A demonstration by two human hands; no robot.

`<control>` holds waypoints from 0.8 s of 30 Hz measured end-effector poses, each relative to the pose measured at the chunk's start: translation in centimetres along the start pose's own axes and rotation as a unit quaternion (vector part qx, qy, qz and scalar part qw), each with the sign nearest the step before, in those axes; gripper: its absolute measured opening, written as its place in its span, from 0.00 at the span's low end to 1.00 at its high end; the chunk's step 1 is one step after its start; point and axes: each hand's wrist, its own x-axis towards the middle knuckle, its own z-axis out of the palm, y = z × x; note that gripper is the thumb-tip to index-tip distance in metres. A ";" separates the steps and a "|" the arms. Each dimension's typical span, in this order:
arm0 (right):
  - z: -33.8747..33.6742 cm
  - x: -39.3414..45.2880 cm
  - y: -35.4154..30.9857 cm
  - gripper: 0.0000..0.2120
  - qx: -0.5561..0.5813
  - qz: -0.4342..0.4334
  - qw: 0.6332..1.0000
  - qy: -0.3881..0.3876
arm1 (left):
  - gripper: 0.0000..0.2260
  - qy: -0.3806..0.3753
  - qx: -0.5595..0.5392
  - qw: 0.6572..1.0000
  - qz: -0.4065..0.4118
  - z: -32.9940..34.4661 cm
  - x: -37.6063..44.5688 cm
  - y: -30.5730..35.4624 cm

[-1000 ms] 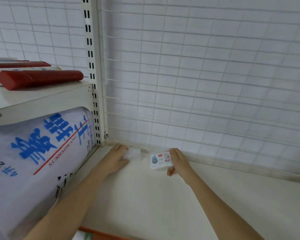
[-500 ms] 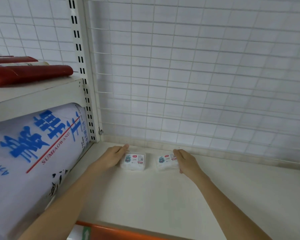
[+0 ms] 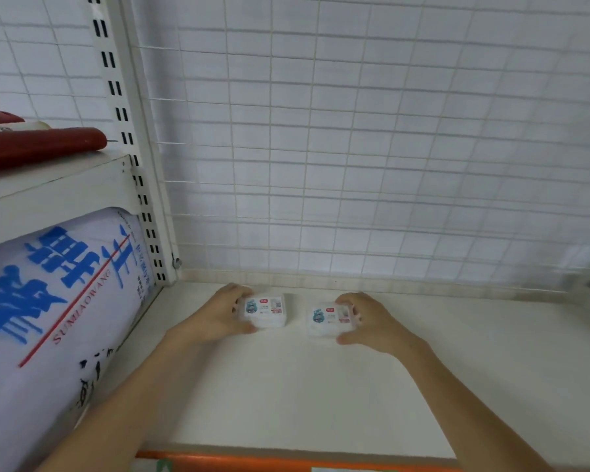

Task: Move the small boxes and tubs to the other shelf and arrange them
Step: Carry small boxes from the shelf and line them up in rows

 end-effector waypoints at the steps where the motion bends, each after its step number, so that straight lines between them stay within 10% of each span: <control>1: -0.8 -1.0 0.5 0.30 -0.002 -0.002 1.000 0.025 | 0.32 0.013 0.009 1.000 0.021 0.4 0.5 0.6; 10: -10.7 -16.6 7.0 0.31 -0.067 0.074 0.955 0.279 | 0.29 -0.046 -0.068 0.977 0.198 11.2 4.3 14.0; 24: -19.3 -44.0 16.4 0.33 -0.065 0.285 0.857 0.425 | 0.39 -0.199 -0.125 0.911 0.338 30.4 0.8 38.7</control>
